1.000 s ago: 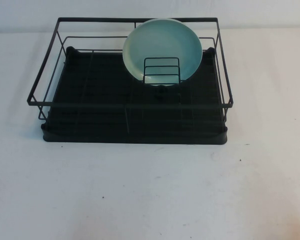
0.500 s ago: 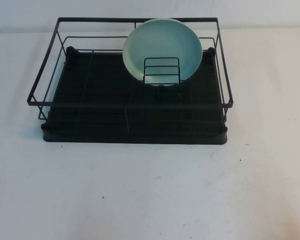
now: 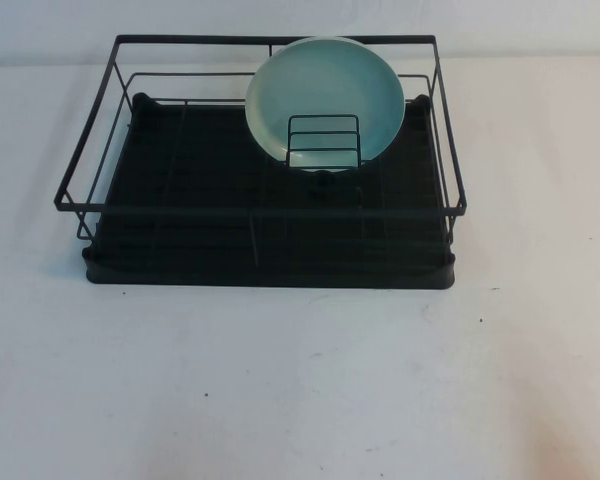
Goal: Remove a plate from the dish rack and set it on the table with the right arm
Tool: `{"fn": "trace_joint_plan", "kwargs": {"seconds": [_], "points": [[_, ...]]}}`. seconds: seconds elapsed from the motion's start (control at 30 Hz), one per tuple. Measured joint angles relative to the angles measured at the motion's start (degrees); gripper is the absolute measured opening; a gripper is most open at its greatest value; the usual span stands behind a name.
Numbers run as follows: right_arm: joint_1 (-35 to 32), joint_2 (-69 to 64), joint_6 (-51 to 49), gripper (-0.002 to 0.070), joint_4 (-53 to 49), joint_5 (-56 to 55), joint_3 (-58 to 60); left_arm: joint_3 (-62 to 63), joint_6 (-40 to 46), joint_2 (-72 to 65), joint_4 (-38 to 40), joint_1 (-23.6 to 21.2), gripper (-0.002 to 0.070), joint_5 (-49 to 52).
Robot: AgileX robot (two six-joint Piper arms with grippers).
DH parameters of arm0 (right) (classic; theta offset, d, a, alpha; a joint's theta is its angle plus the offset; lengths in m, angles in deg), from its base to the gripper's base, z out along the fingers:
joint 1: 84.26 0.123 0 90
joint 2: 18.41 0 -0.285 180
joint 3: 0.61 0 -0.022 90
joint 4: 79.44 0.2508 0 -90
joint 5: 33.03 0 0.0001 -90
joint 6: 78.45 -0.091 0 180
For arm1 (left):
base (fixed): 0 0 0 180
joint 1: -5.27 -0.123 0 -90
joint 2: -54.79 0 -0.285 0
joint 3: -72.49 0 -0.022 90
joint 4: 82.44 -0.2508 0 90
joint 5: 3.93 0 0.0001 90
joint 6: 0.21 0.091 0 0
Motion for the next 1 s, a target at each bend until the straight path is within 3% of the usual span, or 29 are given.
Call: {"fn": "trace_joint_plan", "kwargs": {"seconds": [0.17,0.33,0.83,1.0], "points": [[0.0,0.0,0.0,-0.0018,7.0,-1.4,0.0,0.0,0.0,0.0,0.0,0.0,-0.0004,0.0],[0.0,-6.0,1.6,-0.0018,6.8,-0.5,-6.2,0.0,0.0,0.0,0.0,0.0,-0.0004,0.0],[0.0,-68.9,32.2,-0.0018,6.3,19.8,-55.5,0.0,0.0,0.0,0.0,0.0,-0.0004,0.0],[0.4,-87.5,37.1,-0.0018,8.9,24.7,-72.5,0.0,0.0,0.0,0.0,0.0,-0.0004,0.0]]}}
